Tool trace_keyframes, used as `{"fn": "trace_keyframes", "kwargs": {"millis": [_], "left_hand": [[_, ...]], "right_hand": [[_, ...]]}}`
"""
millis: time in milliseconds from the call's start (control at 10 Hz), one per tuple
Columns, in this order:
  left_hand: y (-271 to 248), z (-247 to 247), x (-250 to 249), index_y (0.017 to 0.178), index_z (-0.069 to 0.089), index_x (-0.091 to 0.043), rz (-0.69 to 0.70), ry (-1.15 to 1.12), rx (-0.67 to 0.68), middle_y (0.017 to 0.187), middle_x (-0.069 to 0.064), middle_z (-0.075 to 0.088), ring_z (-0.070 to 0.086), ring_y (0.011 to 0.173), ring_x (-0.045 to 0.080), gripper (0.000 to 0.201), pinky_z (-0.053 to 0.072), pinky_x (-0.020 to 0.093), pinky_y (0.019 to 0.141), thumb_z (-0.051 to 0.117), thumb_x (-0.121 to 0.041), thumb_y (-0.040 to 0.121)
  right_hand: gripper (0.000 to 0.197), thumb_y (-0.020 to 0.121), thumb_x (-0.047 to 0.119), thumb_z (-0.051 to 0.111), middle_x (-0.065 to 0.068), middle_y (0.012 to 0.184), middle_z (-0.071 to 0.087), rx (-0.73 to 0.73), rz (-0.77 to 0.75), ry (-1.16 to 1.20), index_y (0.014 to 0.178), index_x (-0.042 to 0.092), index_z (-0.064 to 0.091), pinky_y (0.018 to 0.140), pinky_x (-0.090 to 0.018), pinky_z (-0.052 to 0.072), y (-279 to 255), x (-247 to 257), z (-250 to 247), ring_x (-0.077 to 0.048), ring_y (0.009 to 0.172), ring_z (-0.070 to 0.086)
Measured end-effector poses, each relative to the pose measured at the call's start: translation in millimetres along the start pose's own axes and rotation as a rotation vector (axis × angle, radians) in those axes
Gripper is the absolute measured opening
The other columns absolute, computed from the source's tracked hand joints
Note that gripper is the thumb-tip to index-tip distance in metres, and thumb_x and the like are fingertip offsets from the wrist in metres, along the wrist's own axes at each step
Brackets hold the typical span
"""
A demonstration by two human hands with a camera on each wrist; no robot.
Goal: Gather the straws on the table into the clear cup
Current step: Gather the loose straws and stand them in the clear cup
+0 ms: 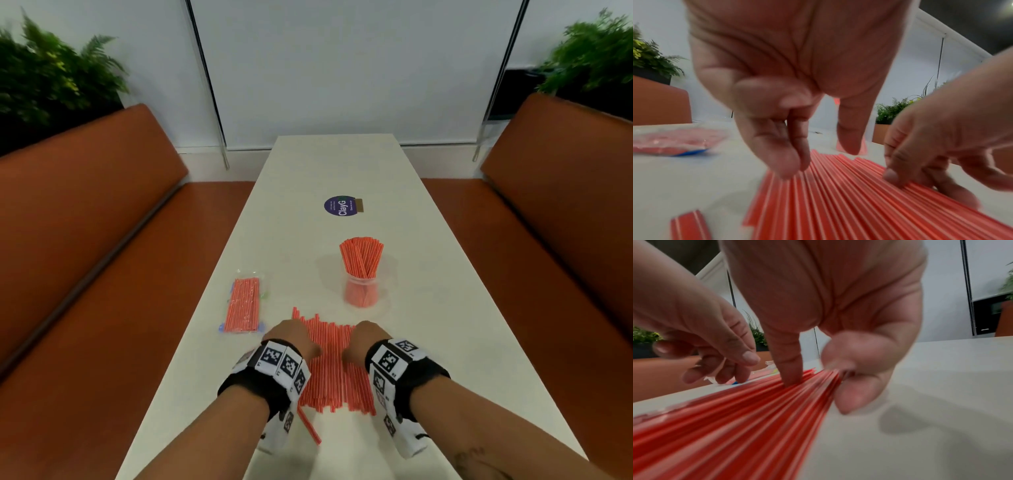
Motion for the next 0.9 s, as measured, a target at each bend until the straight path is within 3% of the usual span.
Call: {"fn": "trace_keyframes", "kwargs": {"millis": [100, 200, 300, 400, 500, 600, 700, 800, 900], "left_hand": [[-1.8, 10.4, -8.6, 0.081, 0.06, -0.012, 0.013, -0.011, -0.019, 0.087, 0.007, 0.06, 0.058, 0.079, 0.022, 0.027, 0.048, 0.028, 0.071, 0.06, -0.038, 0.085], [0.3, 17.5, -13.5, 0.081, 0.059, -0.013, 0.014, -0.024, -0.023, 0.088, 0.007, 0.064, 0.062, 0.08, 0.023, 0.027, 0.048, 0.028, 0.069, 0.061, -0.039, 0.084], [4.5, 20.1, -16.6, 0.097, 0.064, -0.01, 0.003, -0.024, -0.037, 0.104, 0.007, 0.069, 0.068, 0.093, 0.023, 0.034, 0.052, 0.029, 0.073, 0.065, -0.04, 0.081], [4.3, 20.9, -18.9, 0.117, 0.056, -0.007, -0.011, 0.031, -0.073, 0.126, 0.011, 0.056, 0.061, 0.11, 0.026, 0.049, 0.05, 0.031, 0.086, 0.065, -0.041, 0.083], [5.4, 21.6, -18.9, 0.125, 0.045, -0.007, -0.042, -0.049, -0.101, 0.13, 0.011, 0.05, 0.057, 0.114, 0.026, 0.055, 0.049, 0.031, 0.088, 0.066, -0.033, 0.082], [7.6, 23.6, -18.0, 0.131, 0.034, -0.004, -0.073, -0.187, -0.06, 0.12, 0.011, 0.059, 0.062, 0.106, 0.026, 0.058, 0.05, 0.031, 0.079, 0.064, -0.019, 0.083], [6.7, 20.6, -20.2, 0.133, 0.028, 0.002, -0.076, -0.262, -0.011, 0.08, 0.004, 0.054, 0.063, 0.096, 0.026, 0.062, 0.049, 0.03, 0.075, 0.063, -0.015, 0.085], [3.6, 16.0, -23.1, 0.124, 0.037, 0.006, -0.051, -0.245, 0.025, 0.077, 0.004, 0.05, 0.063, 0.102, 0.024, 0.041, 0.049, 0.027, 0.076, 0.054, -0.012, 0.09], [3.7, 19.8, -26.1, 0.109, 0.057, 0.005, 0.049, -0.006, 0.122, 0.112, 0.016, 0.061, 0.058, 0.107, 0.024, 0.024, 0.044, 0.024, 0.094, 0.039, -0.006, 0.097]], "right_hand": [[0.027, 0.095, 0.019, 0.049, -0.008, 0.082, 0.058, 0.048, -0.006, -0.052, 0.072, 0.006, 0.055, 0.089, -0.029, 0.048, 0.4, 3.0, 0.4, -0.025, 0.116, 0.06], [0.02, 0.096, 0.017, 0.049, -0.013, 0.129, 0.06, 0.091, -0.015, -0.163, 0.101, 0.003, 0.063, 0.1, -0.029, 0.044, 0.6, 3.9, 2.5, -0.025, 0.123, 0.055], [0.033, 0.097, 0.016, 0.047, -0.014, 0.134, 0.056, 0.064, -0.02, -0.163, 0.124, 0.0, 0.056, 0.103, -0.03, 0.042, 0.7, 3.3, 3.3, -0.026, 0.124, 0.054], [0.037, 0.098, 0.012, 0.044, -0.017, 0.139, 0.051, 0.066, -0.026, -0.157, 0.132, -0.001, 0.05, 0.107, -0.032, 0.038, 1.4, 0.4, 6.6, -0.028, 0.129, 0.049], [0.037, 0.097, 0.008, 0.043, -0.019, 0.138, 0.05, 0.101, -0.023, -0.158, 0.133, -0.001, 0.049, 0.108, -0.034, 0.037, -0.7, -1.2, 7.6, -0.03, 0.129, 0.048], [0.033, 0.098, 0.005, 0.039, -0.02, 0.114, 0.062, 0.091, -0.034, -0.096, 0.125, -0.004, 0.054, 0.1, -0.031, 0.044, 0.5, -4.8, 6.7, -0.031, 0.112, 0.057], [0.025, 0.098, 0.001, 0.035, -0.017, 0.099, 0.057, 0.051, -0.042, 0.01, 0.095, -0.008, 0.059, 0.068, -0.024, 0.045, 3.9, -12.0, 6.7, -0.024, 0.076, 0.051], [0.018, 0.096, 0.005, 0.04, -0.004, 0.075, 0.042, -0.042, -0.027, 0.135, 0.099, -0.009, 0.051, 0.061, -0.02, 0.037, 2.5, -20.0, -2.6, -0.01, 0.059, 0.036], [0.037, 0.094, 0.009, 0.047, -0.017, 0.117, 0.059, -0.083, -0.051, 0.232, 0.128, -0.004, 0.044, 0.083, -0.032, 0.045, -3.1, -24.5, -16.6, -0.026, 0.099, 0.059]]}}
Point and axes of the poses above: each hand's wrist, its own y-axis towards the middle knuckle, its own z-axis out of the palm, x = y × z, the point moved 5 cm from there along y, towards the middle knuckle
